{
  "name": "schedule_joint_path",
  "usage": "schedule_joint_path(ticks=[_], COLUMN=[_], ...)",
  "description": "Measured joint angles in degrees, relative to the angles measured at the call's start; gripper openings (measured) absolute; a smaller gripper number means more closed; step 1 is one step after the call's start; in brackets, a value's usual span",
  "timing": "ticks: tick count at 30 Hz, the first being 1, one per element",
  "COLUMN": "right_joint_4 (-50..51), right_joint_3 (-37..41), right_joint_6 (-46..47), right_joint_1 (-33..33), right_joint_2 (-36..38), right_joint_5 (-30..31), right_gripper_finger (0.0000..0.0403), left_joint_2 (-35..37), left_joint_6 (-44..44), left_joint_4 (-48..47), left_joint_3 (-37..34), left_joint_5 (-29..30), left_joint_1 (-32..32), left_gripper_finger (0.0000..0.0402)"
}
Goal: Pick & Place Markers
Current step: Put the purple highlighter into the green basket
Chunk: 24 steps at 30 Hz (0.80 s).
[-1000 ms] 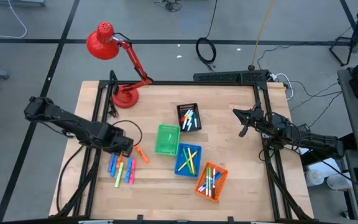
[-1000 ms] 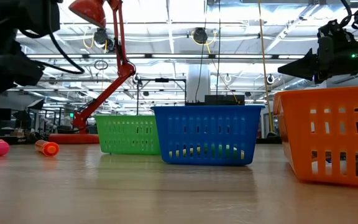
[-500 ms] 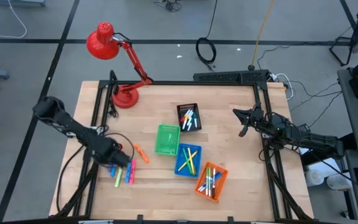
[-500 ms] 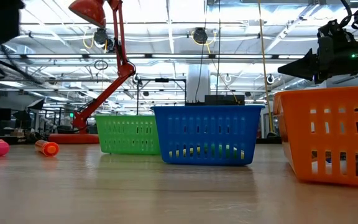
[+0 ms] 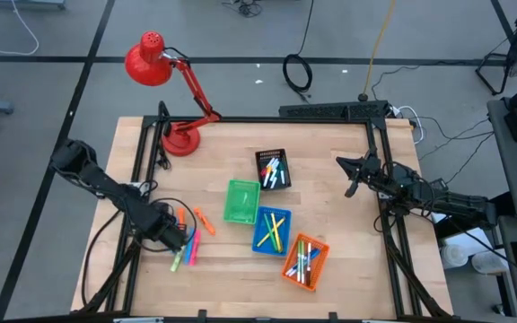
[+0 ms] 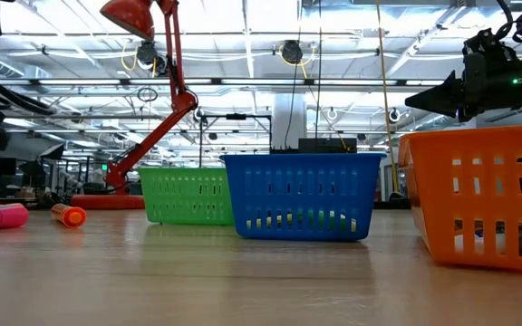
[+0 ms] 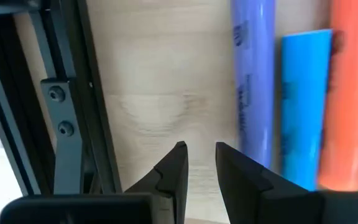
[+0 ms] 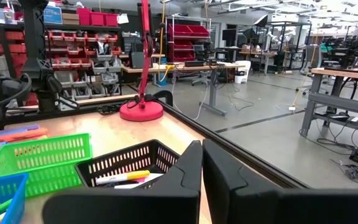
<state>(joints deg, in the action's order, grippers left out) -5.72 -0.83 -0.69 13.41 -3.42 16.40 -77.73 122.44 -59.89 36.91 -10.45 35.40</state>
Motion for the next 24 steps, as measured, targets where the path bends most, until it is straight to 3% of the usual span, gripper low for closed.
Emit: schedule_joint_path(ticks=[18,24], right_joint_4=[0.0,0.0], right_joint_3=[0.0,0.0], right_joint_6=[0.0,0.0], right_joint_1=[0.0,0.0], right_joint_2=[0.0,0.0], right_joint_5=[0.0,0.0], right_gripper_finger=[0.0,0.0], left_joint_2=[0.2,0.2], left_joint_6=[1.0,-2.5], left_joint_4=[0.5,6.4], left_joint_3=[0.0,0.0], left_joint_5=[12.4,16.5], left_joint_1=[-0.2,-1.7], left_gripper_finger=[0.0088,0.0088])
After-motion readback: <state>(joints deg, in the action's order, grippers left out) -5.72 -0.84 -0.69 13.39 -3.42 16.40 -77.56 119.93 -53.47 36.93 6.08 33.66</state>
